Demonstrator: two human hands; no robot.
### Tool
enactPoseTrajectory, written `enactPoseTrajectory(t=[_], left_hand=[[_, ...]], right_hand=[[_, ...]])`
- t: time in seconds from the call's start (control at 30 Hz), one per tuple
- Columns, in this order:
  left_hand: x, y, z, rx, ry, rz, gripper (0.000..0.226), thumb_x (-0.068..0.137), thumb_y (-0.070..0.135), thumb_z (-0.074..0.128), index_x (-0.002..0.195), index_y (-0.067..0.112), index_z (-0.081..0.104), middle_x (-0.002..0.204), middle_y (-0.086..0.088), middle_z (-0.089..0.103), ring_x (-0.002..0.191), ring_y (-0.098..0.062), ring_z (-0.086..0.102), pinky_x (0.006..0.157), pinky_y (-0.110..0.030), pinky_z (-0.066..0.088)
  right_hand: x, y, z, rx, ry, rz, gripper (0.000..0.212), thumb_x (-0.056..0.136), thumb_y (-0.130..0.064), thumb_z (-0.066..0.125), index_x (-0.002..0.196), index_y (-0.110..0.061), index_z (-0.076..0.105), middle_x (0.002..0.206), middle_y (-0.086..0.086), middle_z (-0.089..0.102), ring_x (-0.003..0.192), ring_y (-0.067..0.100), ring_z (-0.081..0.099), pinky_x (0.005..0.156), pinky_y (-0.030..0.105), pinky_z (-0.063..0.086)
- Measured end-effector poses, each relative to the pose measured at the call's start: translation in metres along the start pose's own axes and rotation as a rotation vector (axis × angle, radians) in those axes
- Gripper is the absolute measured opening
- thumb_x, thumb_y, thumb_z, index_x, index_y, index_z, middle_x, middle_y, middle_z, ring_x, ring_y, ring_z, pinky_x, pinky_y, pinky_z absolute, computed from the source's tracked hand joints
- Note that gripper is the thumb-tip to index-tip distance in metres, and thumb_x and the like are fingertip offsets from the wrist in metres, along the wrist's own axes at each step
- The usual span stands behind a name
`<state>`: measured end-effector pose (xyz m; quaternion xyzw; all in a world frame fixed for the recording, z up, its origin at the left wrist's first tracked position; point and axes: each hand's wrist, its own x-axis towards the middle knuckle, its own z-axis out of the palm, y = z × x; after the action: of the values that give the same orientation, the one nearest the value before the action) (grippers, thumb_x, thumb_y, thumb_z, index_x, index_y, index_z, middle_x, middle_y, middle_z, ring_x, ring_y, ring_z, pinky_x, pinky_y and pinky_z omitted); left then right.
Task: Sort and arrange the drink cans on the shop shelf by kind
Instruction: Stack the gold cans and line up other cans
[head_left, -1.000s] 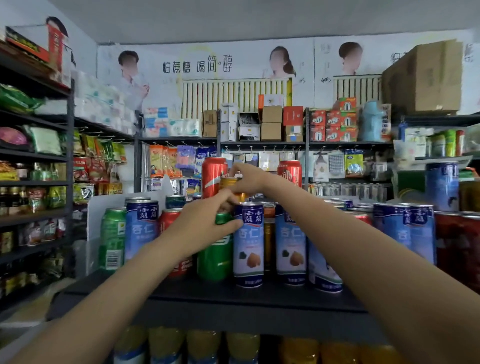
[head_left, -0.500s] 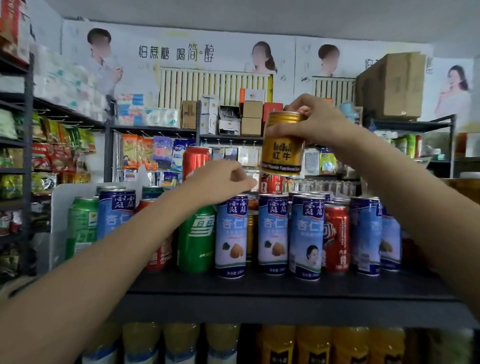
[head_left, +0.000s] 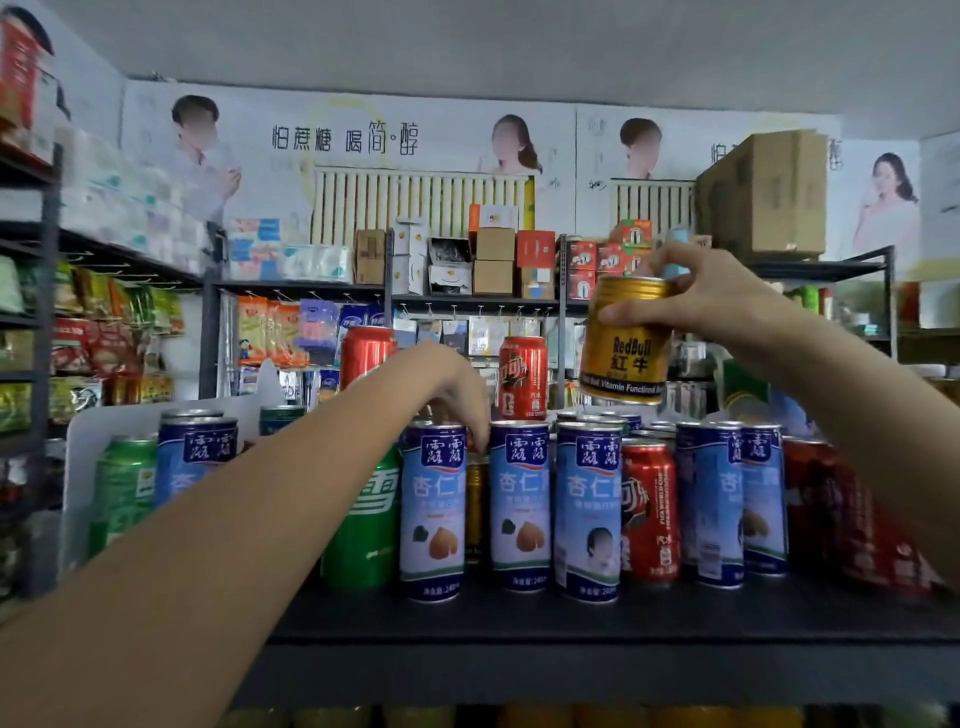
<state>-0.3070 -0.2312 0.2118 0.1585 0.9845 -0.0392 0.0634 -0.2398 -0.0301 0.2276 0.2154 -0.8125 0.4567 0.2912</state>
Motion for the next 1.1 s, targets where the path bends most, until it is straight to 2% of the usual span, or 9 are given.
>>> enactPoseTrajectory(t=[0.1,0.17,0.27,0.33,0.4,0.53,0.7,0.93,1.1], left_hand=[[0.005,-0.001,-0.003,-0.020,-0.068,-0.033,0.039,0.091,0.017,0.054,0.127,0.006,0.048,0.127,-0.012,0.054,0.114,-0.027,0.055,0.095,-0.035,0.046],[0.009,-0.007,-0.004,-0.043,-0.051,-0.034,0.035,0.091,0.019,0.053,0.124,0.006,0.052,0.124,-0.010,0.057,0.106,-0.023,0.057,0.089,-0.031,0.046],[0.009,-0.014,-0.009,-0.227,0.150,0.011,0.026,0.091,0.019,0.054,0.113,0.007,0.060,0.103,-0.004,0.066,0.083,-0.012,0.060,0.080,-0.023,0.043],[0.004,-0.001,-0.014,-0.294,0.357,0.081,0.021,0.092,0.018,0.055,0.109,0.008,0.062,0.096,0.001,0.063,0.080,-0.009,0.060,0.079,-0.021,0.044],[-0.002,0.027,-0.016,-0.305,0.480,0.205,0.020,0.091,0.021,0.056,0.107,0.011,0.062,0.096,0.004,0.060,0.080,-0.007,0.057,0.074,-0.018,0.043],[0.000,0.112,-0.005,-0.273,0.553,0.449,0.028,0.087,0.032,0.060,0.111,0.018,0.063,0.114,0.002,0.060,0.104,-0.013,0.056,0.095,-0.033,0.043],[0.019,0.221,0.007,-0.326,0.564,0.665,0.030,0.086,0.030,0.062,0.112,0.014,0.061,0.113,-0.001,0.063,0.101,-0.014,0.059,0.093,-0.033,0.047],[0.062,0.349,0.019,-0.173,0.669,0.664,0.038,0.085,0.041,0.059,0.118,0.022,0.055,0.121,0.000,0.056,0.106,-0.015,0.050,0.090,-0.035,0.045],[0.084,0.406,0.031,-0.207,0.943,0.468,0.063,0.084,0.044,0.059,0.136,0.021,0.034,0.139,-0.007,0.035,0.125,-0.028,0.037,0.099,-0.043,0.035]], right_hand=[[0.002,0.003,0.000,-0.003,-0.008,-0.004,0.053,0.056,-0.028,0.078,0.098,-0.013,0.051,0.101,0.007,0.063,0.092,0.022,0.062,0.077,0.031,0.051],[0.001,0.004,-0.001,-0.044,-0.005,-0.004,0.050,0.063,-0.025,0.079,0.103,-0.010,0.052,0.101,0.007,0.064,0.093,0.022,0.063,0.082,0.034,0.051],[-0.005,0.007,-0.010,-0.130,-0.002,0.009,0.050,0.066,-0.028,0.078,0.106,-0.010,0.053,0.102,0.005,0.063,0.093,0.019,0.063,0.082,0.034,0.052],[-0.012,0.011,-0.025,-0.214,-0.019,0.027,0.051,0.067,-0.030,0.078,0.107,-0.011,0.053,0.100,0.004,0.063,0.091,0.018,0.063,0.081,0.033,0.052],[-0.021,0.017,-0.047,-0.321,-0.047,0.057,0.051,0.069,-0.031,0.077,0.108,-0.010,0.052,0.099,0.004,0.063,0.087,0.016,0.062,0.077,0.031,0.052],[-0.045,0.035,-0.105,-0.471,-0.071,0.108,0.053,0.068,-0.031,0.076,0.110,-0.009,0.053,0.092,0.000,0.060,0.080,0.012,0.058,0.067,0.027,0.050],[-0.071,0.068,-0.186,-0.551,-0.032,0.205,0.053,0.063,-0.037,0.076,0.105,-0.013,0.053,0.090,0.002,0.060,0.079,0.015,0.057,0.067,0.030,0.047],[-0.109,0.158,-0.308,-0.789,0.038,0.326,0.047,0.062,-0.039,0.081,0.093,-0.017,0.053,0.102,0.002,0.051,0.085,0.017,0.049,0.069,0.028,0.039],[-0.128,0.230,-0.358,-0.852,0.157,0.461,0.055,0.064,-0.038,0.081,0.098,-0.004,0.054,0.103,0.009,0.056,0.088,0.024,0.051,0.072,0.031,0.041]])
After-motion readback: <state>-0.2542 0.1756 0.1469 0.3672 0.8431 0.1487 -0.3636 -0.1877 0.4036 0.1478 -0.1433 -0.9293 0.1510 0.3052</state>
